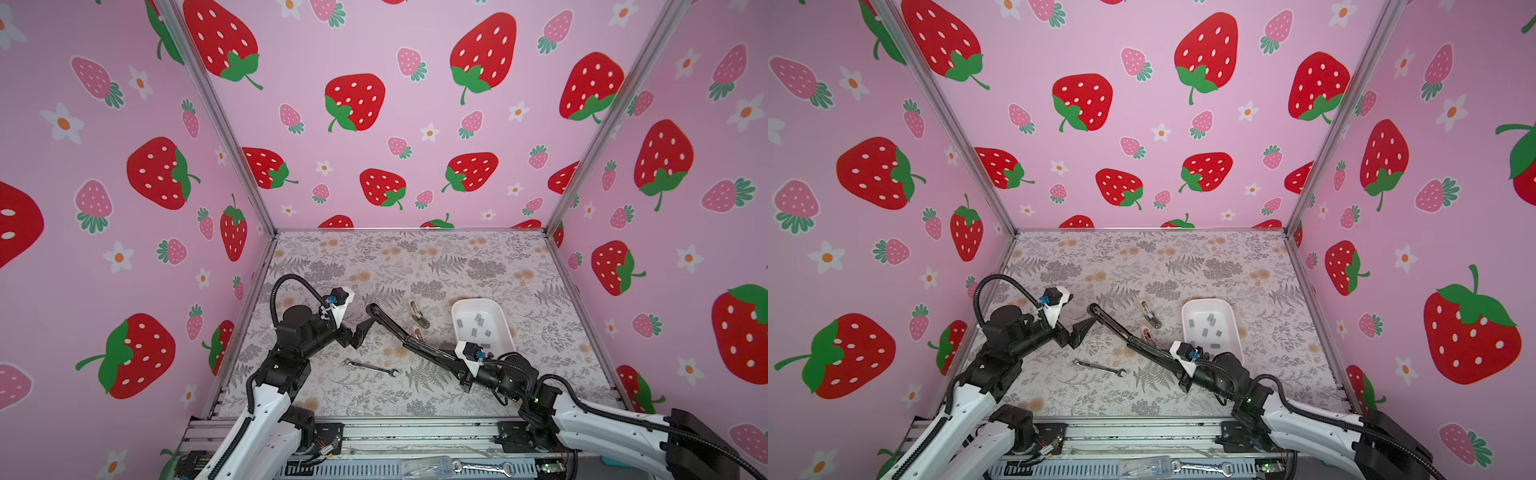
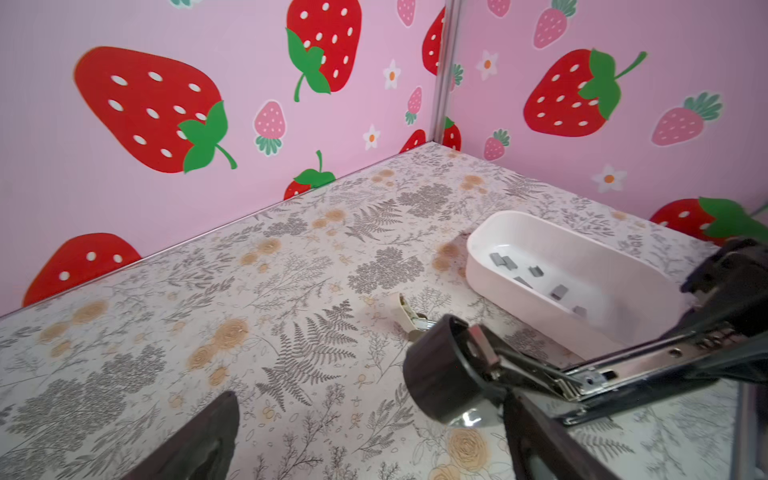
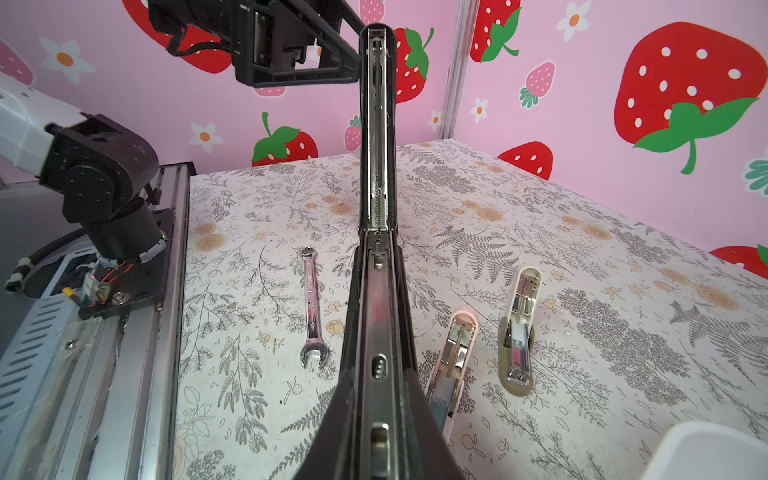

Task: Load the staples into the stapler
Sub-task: 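Open the left gripper and draw it back from the opened black stapler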

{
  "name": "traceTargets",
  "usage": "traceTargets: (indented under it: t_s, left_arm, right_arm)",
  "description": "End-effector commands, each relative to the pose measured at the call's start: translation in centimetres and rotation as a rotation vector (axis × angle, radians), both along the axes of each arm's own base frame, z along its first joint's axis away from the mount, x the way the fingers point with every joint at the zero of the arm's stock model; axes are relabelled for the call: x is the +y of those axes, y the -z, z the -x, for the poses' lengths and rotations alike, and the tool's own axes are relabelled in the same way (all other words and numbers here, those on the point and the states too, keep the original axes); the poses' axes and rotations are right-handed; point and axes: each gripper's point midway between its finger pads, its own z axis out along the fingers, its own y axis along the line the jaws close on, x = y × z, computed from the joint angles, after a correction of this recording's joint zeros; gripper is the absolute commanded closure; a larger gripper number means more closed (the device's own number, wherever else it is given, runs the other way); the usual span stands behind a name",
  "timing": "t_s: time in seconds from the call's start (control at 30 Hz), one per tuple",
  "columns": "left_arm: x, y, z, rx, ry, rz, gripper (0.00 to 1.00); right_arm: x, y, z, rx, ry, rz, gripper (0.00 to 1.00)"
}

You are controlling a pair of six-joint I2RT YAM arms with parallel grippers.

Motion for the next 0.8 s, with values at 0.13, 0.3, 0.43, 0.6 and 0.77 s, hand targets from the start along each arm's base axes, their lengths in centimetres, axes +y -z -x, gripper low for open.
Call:
traceTargets:
  t_s: [0.13,0.3,0.43,0.6,0.77]
  left_arm:
    - [3.4,-4.1,-1.2,-0.081,-0.232,0.077,0.01]
    - [6.3,-4.6,-1.4,-0.049,-0.43,0.226,0.01]
    - [7.3,-4.1,-1.3,0.026,-0.507,0.306,0.01]
    - [7.5,-2.2,-1.2,0.106,-0.536,0.342,0.01]
    - [9.1,-0.1,-0.8,0.169,-0.647,0.377,0.01]
  right_arm:
    - [0.5,-6.0,-0.7,-0.047,0.066,-0.183,1.0]
    - [0.5,-6.7,-0.9,-0.006,0.136,-0.223,1.0]
    - [0.8,-7.3,-0.5,0.014,0.178,-0.247,1.0]
    - [1.2,-7.5,-0.4,0.051,0.249,-0.261,1.0]
    - [2.1,-6.9,-0.4,0.105,0.281,-0.264,1.0]
